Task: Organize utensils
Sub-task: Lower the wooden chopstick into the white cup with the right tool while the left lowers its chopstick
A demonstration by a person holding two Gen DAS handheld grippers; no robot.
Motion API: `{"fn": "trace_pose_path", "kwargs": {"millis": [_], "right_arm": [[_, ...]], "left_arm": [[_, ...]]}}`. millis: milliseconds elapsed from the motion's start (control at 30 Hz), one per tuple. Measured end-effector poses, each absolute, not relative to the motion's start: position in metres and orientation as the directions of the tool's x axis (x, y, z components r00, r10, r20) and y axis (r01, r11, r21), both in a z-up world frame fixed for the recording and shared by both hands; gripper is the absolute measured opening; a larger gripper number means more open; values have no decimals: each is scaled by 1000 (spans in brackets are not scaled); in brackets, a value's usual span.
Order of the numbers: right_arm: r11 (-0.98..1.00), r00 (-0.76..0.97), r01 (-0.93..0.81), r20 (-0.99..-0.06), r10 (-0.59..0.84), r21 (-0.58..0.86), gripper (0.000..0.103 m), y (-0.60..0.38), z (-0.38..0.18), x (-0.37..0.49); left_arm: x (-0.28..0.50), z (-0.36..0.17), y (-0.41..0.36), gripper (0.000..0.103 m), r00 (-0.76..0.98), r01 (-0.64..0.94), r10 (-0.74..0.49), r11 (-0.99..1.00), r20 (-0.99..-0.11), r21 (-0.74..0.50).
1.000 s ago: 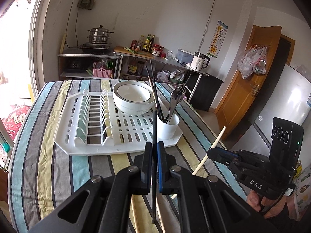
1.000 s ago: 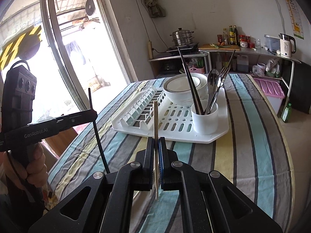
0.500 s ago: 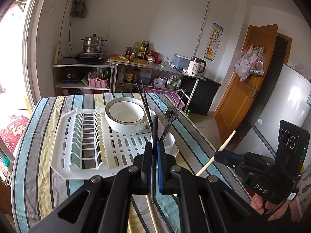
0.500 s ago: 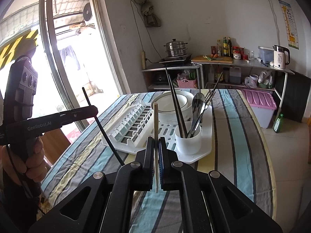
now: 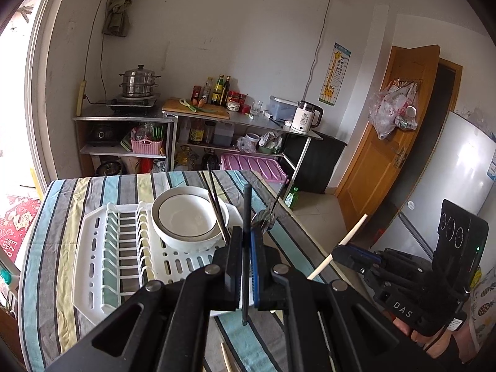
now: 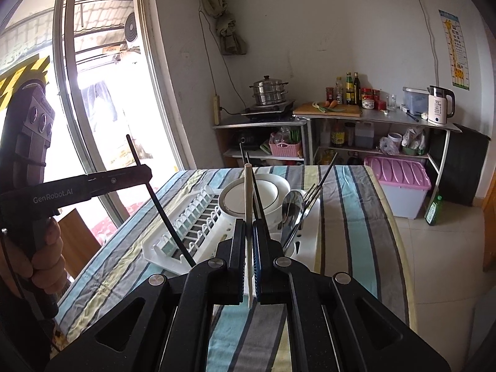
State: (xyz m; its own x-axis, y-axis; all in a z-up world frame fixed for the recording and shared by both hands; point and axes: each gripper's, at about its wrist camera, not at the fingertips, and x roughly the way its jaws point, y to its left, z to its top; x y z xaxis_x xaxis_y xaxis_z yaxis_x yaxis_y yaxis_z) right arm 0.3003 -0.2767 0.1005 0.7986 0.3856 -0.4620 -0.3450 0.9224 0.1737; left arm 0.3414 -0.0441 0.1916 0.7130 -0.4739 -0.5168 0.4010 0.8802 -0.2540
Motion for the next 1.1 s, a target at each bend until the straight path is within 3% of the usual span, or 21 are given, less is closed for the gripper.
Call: {"fn": "trace_pose_path", "kwargs": {"millis": [533,1100], "right_arm": [[930,827,-317,-426,367,185,4,-292,111,349],[932,787,-295,-500,361,208,4,-293,69,381]], "left_arm": [[399,209,-78,5,721,426,-482,875,-497,-231],[441,156,-84,5,681,388,-464,885,-567,-258]]}}
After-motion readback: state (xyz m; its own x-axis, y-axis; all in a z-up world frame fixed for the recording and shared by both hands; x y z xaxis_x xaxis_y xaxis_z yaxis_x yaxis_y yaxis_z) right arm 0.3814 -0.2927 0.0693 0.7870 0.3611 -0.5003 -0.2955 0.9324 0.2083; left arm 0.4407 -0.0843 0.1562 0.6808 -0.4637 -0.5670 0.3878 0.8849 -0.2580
